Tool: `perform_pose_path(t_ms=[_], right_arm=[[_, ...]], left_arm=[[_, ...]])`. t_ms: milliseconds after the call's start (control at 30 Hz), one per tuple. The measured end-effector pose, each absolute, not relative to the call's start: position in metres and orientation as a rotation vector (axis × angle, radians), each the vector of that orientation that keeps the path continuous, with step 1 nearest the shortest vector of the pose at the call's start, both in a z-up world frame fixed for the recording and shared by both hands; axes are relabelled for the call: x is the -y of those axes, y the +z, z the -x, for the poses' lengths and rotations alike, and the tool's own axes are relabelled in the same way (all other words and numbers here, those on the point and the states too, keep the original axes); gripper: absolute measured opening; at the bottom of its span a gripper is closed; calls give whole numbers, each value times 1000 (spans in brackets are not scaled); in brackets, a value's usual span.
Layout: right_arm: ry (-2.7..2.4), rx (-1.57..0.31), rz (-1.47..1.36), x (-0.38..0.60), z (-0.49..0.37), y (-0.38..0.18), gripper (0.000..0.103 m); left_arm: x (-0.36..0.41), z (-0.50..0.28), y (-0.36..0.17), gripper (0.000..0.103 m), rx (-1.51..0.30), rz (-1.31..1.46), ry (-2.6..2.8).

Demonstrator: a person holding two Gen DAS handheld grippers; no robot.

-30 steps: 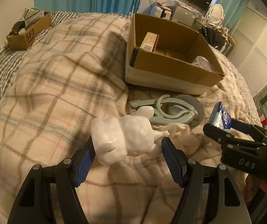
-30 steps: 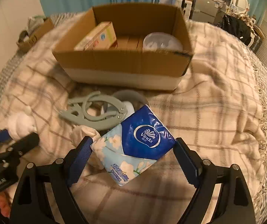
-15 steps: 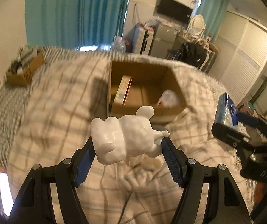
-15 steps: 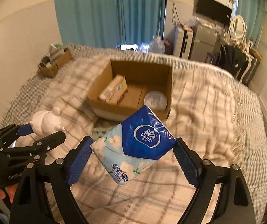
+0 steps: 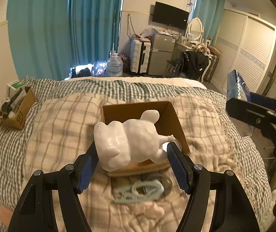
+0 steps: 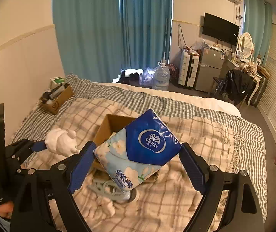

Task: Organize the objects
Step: 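Carry figurine and tissue pack over the cardboard box and release both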

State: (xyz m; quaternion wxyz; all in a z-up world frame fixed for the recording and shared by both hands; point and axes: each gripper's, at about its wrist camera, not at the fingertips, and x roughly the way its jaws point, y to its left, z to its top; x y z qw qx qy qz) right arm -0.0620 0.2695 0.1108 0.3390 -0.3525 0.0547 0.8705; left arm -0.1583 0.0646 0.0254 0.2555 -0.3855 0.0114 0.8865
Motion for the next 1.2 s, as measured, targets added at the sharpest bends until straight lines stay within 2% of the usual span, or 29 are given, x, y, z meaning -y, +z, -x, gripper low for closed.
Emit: perform_pose_path(t_ms=[233, 533, 667, 700, 767, 800, 967, 1200], right_arm=[[2235, -224, 959, -328, 97, 72, 87], [2176, -362, 1029, -393, 128, -13, 87], [2186, -394, 1050, -400, 133, -25, 88], [2182, -385, 1050, -399, 134, -25, 89], [2169, -361, 1006, -397, 131, -17, 98], [2168, -362, 980, -394, 125, -9, 99], [2156, -341, 908, -375, 103, 28, 100], [2131, -238, 864, -312, 61, 83, 100]], left_arm=[[-94, 213, -7, 72, -47, 1083, 2371], [-127, 263, -84, 72, -93, 1203, 2286], [-130, 269, -95, 74, -69, 1234, 2257], [-129, 269, -94, 76, -67, 1229, 2253], [-126, 264, -88, 91, -84, 1211, 2262], [-125, 260, -83, 97, -98, 1194, 2277], [-99, 237, -54, 100, -129, 1138, 2332], [-39, 191, -13, 103, -24, 1088, 2416]])
